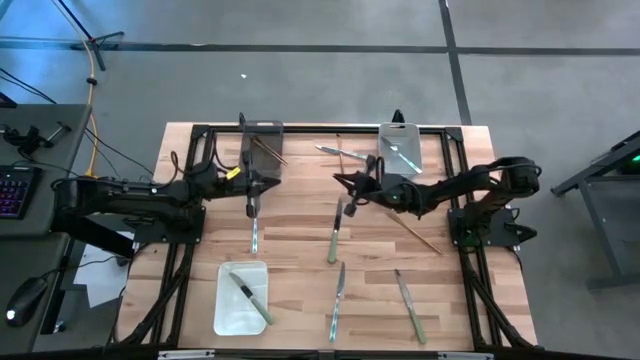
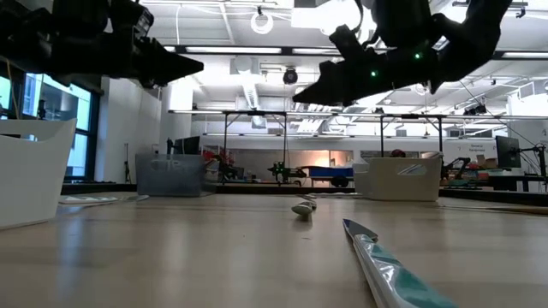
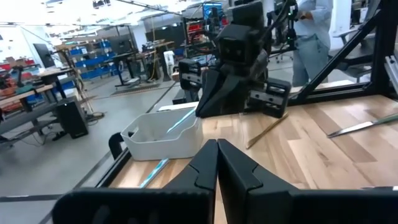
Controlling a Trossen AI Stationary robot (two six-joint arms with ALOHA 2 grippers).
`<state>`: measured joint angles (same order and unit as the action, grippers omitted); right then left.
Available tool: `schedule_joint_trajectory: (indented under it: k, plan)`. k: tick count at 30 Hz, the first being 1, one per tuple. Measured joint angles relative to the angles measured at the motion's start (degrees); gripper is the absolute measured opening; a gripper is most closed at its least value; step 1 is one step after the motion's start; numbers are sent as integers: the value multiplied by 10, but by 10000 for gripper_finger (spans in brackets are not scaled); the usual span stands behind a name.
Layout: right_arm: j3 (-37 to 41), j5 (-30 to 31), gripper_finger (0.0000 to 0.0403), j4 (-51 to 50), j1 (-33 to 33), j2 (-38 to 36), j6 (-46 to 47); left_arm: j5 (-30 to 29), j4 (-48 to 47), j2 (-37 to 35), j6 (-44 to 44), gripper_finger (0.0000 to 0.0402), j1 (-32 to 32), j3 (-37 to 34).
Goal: Sort silverware by color (type)
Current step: Put the blue table knife into the gray bin
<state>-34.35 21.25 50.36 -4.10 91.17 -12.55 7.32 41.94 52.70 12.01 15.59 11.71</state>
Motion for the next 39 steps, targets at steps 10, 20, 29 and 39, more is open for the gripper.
schedule_joint_trajectory:
  k: [10, 20, 29, 39]
  plan:
    - [-155, -33, 31, -518, -77, -38, 168, -2, 4, 0, 0, 1, -15, -1]
    - [-367, -211, 160, -780, -244, 91, 50, -2, 3, 0, -9, 1, -15, -1]
    - [-456, -228, 160, -863, -320, 232, -21, -2, -1, 0, -9, 1, -15, -1]
    - [-472, -231, 132, -865, -333, 271, -44, -2, -1, 0, 6, 0, -15, -1]
